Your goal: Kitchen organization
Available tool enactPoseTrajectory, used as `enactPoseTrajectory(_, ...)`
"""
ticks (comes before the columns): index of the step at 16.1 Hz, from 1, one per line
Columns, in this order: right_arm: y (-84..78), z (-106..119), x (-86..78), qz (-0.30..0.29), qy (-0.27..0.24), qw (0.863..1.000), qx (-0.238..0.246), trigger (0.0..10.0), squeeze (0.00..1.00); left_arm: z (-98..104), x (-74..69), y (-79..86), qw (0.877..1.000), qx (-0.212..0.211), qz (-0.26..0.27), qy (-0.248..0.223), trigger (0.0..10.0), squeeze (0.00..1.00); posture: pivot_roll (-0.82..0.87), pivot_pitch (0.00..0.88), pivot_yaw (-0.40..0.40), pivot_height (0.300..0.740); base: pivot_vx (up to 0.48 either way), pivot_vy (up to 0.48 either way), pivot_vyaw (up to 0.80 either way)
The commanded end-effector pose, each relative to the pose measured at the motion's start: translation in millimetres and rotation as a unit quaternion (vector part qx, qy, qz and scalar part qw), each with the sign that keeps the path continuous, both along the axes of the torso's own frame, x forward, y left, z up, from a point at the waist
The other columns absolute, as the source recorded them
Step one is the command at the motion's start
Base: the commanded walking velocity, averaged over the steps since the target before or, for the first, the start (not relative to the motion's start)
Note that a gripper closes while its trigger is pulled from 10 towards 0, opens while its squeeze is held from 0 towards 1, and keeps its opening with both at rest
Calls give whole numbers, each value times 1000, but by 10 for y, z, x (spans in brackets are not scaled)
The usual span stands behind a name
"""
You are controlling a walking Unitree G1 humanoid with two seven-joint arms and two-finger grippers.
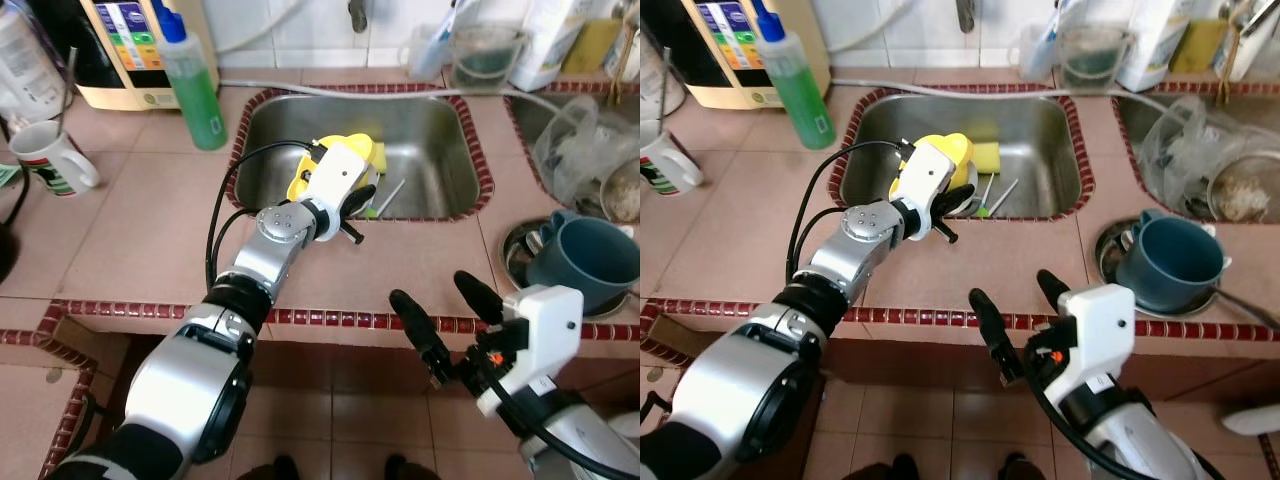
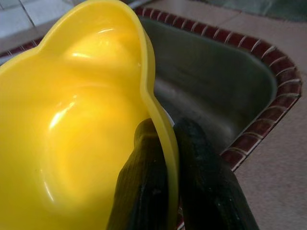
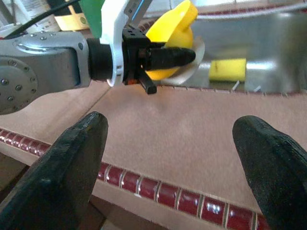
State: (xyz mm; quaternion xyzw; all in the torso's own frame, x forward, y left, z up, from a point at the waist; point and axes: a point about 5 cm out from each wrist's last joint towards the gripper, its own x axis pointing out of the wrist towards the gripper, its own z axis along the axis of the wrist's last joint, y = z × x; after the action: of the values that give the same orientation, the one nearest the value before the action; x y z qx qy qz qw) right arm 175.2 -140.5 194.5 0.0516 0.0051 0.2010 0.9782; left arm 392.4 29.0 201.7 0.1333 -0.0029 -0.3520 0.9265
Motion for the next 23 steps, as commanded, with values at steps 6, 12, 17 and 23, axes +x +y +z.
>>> enactPoseTrajectory(6, 75, 82, -174, -2, 4, 999, 39, 10000, 0, 159, 94, 55, 999, 7, 28, -15, 10000, 0, -310, 320, 110, 740, 0, 0, 0)
enactPoseTrajectory(12, 60, 77, -229, -4, 9, 998, 66, 10000, 0, 237, 165, 221, 998, 29, 50, -28, 10000, 0, -318, 359, 112, 740, 0, 0, 0)
enactPoseTrajectory(17, 50, 167, -200, -1, -19, 997, 75, 10000, 0, 328, 189, 242, 997, 25, 56, -39, 10000, 0, -313, 357, 112, 740, 0, 0, 0)
enactPoseTrajectory(23, 35, 254, -168, 5, -49, 997, 60, 10000, 0, 449, 214, 285, 997, 9, 62, -55, 10000, 0, -310, 343, 109, 740, 0, 0, 0)
